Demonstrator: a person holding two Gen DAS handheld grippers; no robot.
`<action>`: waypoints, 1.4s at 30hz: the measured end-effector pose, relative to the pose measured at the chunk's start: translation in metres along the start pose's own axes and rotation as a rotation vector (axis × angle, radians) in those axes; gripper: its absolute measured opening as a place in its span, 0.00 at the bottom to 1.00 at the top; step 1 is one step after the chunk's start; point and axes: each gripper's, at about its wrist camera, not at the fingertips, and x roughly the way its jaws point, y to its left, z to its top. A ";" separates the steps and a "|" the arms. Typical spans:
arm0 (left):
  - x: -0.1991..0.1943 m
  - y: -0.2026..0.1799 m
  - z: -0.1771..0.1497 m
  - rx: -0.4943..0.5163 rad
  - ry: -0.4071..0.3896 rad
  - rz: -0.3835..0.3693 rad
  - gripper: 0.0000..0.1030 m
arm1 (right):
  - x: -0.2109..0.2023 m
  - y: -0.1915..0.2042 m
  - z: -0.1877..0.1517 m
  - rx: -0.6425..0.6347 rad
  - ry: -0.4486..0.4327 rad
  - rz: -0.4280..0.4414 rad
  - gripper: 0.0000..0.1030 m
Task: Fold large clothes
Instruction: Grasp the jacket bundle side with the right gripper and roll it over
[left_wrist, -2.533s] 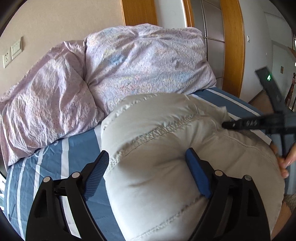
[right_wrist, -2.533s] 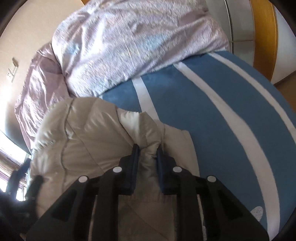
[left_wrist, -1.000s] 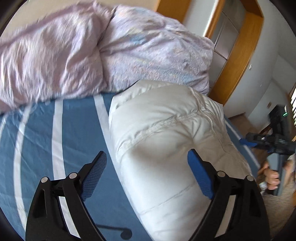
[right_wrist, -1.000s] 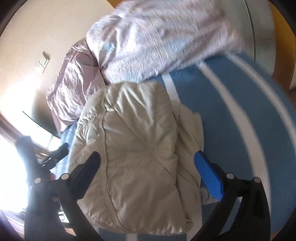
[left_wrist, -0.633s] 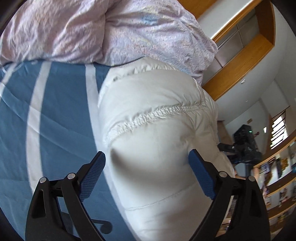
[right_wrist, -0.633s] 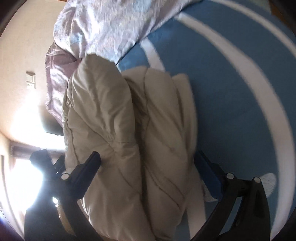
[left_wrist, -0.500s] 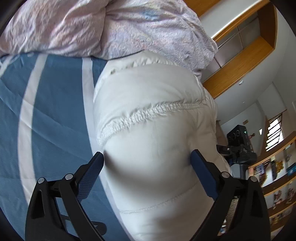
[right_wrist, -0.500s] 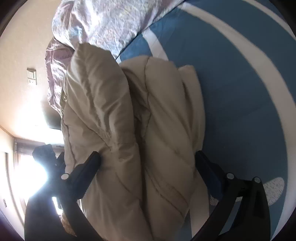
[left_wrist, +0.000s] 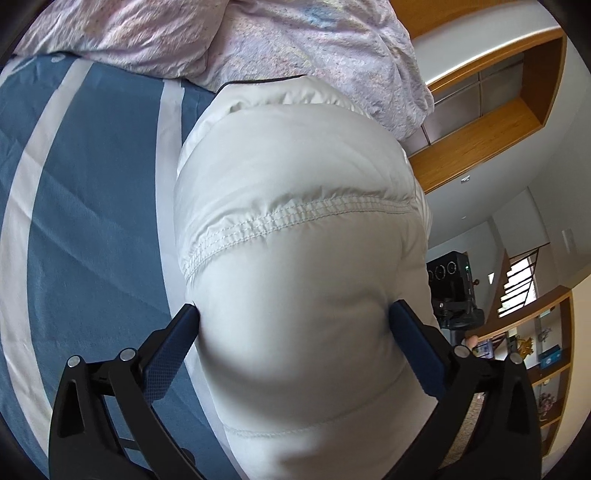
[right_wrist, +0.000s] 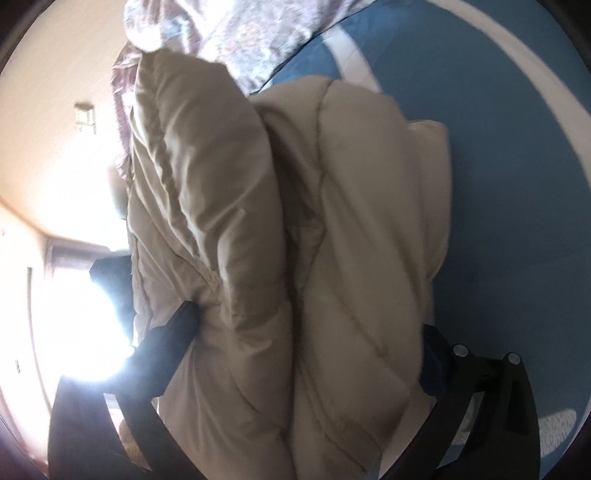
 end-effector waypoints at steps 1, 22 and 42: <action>0.000 0.002 -0.001 -0.004 -0.001 -0.005 0.99 | 0.004 0.001 0.004 -0.008 0.004 0.012 0.98; -0.033 -0.016 0.002 0.103 -0.160 0.076 0.76 | 0.025 0.040 0.018 -0.080 -0.128 0.155 0.57; -0.067 0.037 0.051 0.061 -0.288 0.156 0.76 | 0.065 0.075 0.076 -0.168 -0.091 0.097 0.57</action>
